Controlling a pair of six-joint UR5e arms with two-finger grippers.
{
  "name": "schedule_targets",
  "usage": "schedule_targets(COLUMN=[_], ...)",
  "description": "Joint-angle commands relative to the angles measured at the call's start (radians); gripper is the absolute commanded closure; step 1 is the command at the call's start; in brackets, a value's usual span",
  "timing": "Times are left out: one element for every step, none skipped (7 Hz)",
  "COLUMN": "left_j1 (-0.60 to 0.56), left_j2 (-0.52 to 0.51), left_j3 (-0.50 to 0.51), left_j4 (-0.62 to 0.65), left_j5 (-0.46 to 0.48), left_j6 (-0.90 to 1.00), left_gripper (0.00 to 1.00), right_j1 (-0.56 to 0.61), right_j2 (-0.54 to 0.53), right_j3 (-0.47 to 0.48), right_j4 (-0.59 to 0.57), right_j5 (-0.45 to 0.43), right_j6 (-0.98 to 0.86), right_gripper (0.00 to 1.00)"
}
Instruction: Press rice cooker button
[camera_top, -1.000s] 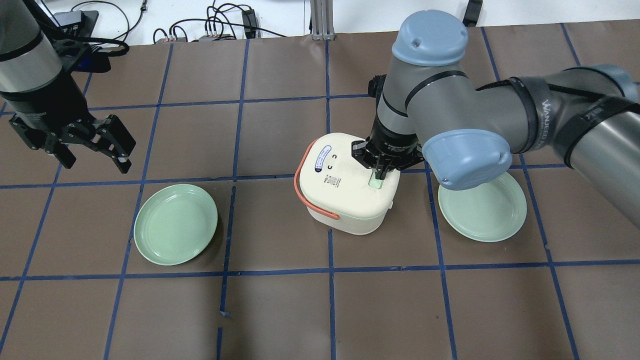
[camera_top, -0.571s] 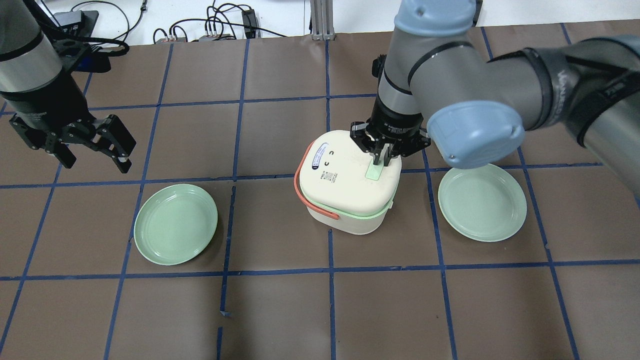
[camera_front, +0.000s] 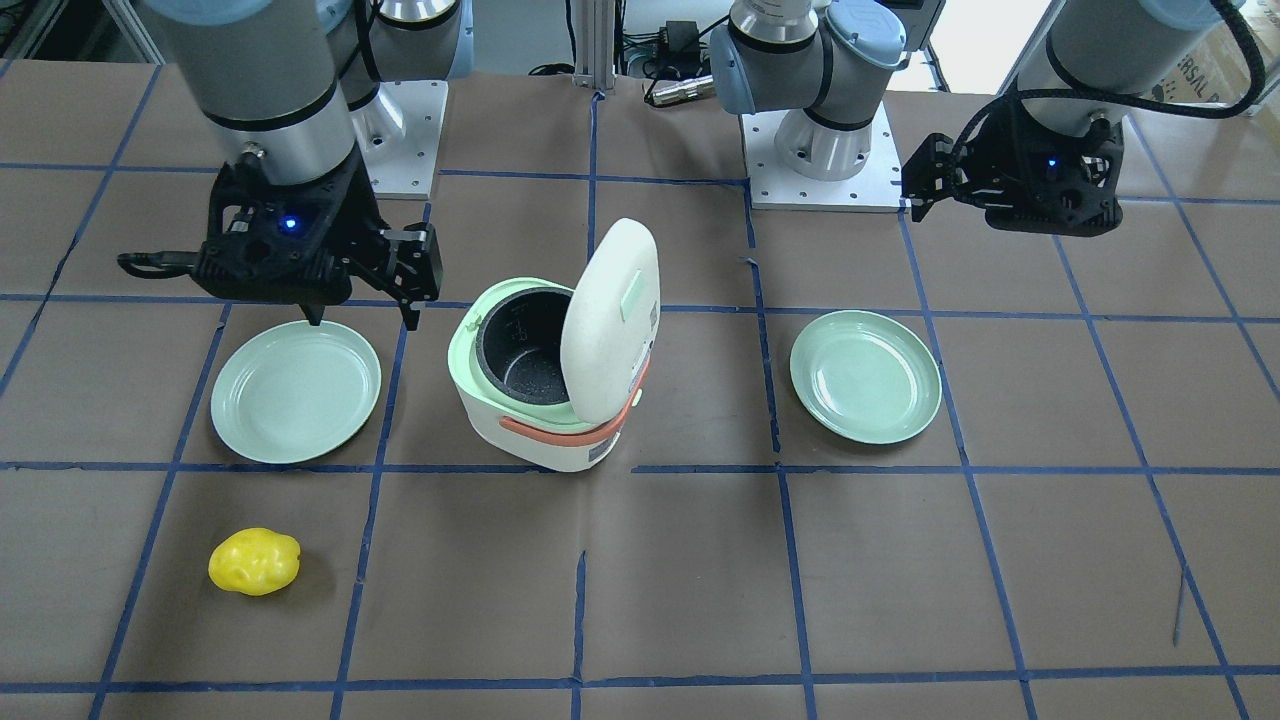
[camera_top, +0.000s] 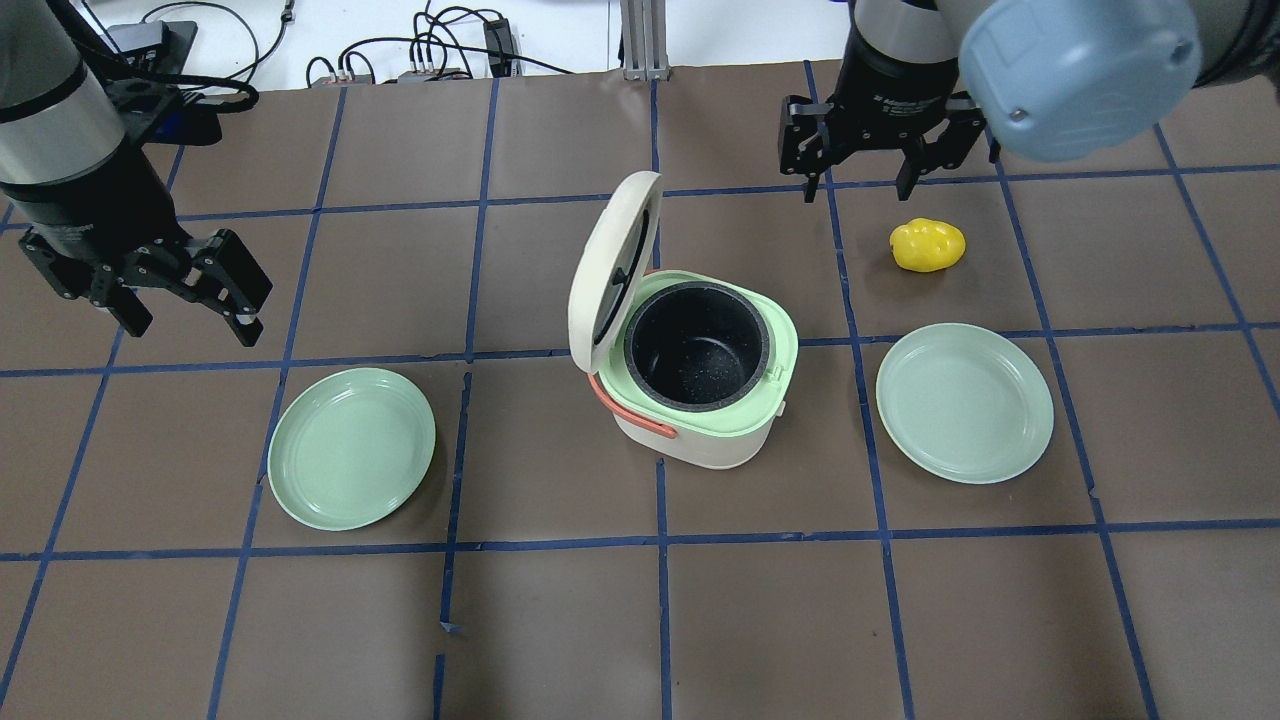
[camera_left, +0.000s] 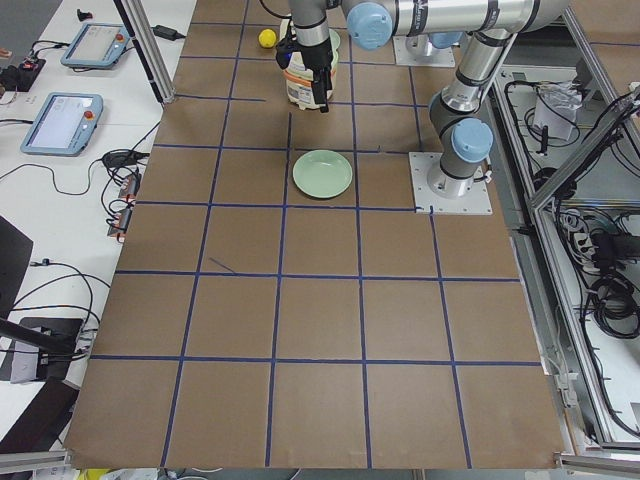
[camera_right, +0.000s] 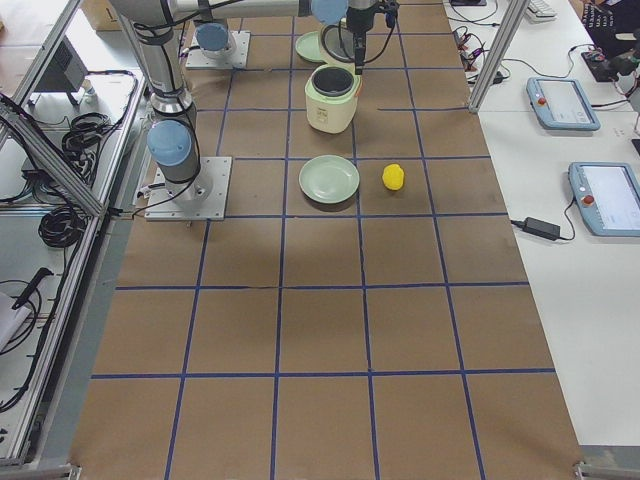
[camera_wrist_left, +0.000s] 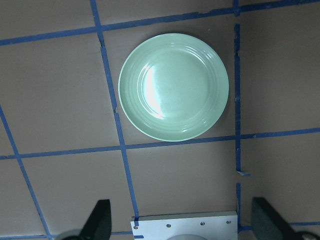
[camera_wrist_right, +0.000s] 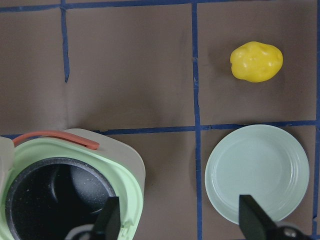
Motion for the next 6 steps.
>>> schedule_targets(left_j1=[0.000,0.000,0.000,0.000,0.000,0.000], left_j2=[0.000,0.000,0.002,0.000,0.000,0.000], left_j3=[0.000,0.000,0.000,0.000,0.000,0.000], left_j4=[0.000,0.000,0.000,0.000,0.000,0.000], left_j5=[0.000,0.000,0.000,0.000,0.000,0.000], left_j6=[0.000,0.000,0.000,0.000,0.000,0.000], left_gripper=[0.00,0.00,0.00,0.00,0.00,0.00], right_j1=[-0.034,-0.034,-0.032,-0.026,-0.026,-0.026], right_j2=[-0.022,-0.028,-0.036,-0.036,-0.035,-0.036], right_j3=[0.034,0.034,0.036,0.036,0.039,0.051], right_j4=[-0.004,-0.004,-0.005,-0.008,-0.010,-0.011], right_j5=[0.012,0.004,0.004,0.010,0.015,0.019], right_j6=[-0.059,-0.092,-0.092,-0.092,-0.092,-0.090], right_gripper=[0.11,0.08,0.03,0.00,0.00,0.00])
